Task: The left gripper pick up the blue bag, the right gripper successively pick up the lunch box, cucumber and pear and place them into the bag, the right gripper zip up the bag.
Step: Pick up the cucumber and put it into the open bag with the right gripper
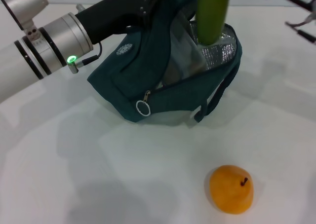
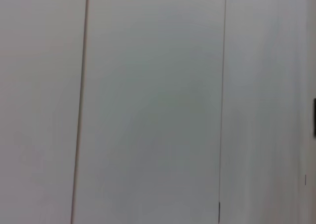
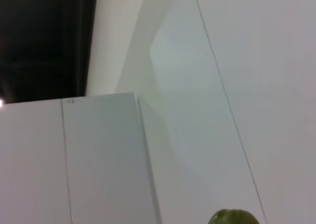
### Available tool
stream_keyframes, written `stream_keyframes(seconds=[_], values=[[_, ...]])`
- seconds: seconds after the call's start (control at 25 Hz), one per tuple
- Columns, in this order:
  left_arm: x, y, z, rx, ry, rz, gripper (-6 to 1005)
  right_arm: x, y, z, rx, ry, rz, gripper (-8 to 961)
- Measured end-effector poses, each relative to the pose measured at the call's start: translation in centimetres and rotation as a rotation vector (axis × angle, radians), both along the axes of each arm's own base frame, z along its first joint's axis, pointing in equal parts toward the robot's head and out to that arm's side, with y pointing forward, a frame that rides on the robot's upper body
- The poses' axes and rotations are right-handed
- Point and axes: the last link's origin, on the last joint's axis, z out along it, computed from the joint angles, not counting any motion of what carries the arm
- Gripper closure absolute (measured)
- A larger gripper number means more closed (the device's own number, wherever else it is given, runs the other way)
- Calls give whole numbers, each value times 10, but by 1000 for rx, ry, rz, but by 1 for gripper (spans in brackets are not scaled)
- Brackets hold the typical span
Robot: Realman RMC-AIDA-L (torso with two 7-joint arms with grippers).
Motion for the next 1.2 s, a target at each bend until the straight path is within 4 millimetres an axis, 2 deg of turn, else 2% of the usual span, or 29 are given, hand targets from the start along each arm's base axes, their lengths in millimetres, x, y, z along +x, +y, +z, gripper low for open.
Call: stream_keyframes(seconds=[0.52, 0.8, 1.04, 1.2], values=[[3, 6, 5, 25, -16, 9, 956, 22, -9, -31, 35, -49, -51, 286], [7, 9, 4, 27, -13, 6, 956, 27, -12, -46, 56, -94, -55, 276], [8, 9, 3, 24, -11, 4, 956, 24, -2, -56, 45, -152, -88, 268], [9, 8, 1, 17, -7, -1, 956, 26, 0, -56, 53, -154, -111, 262]])
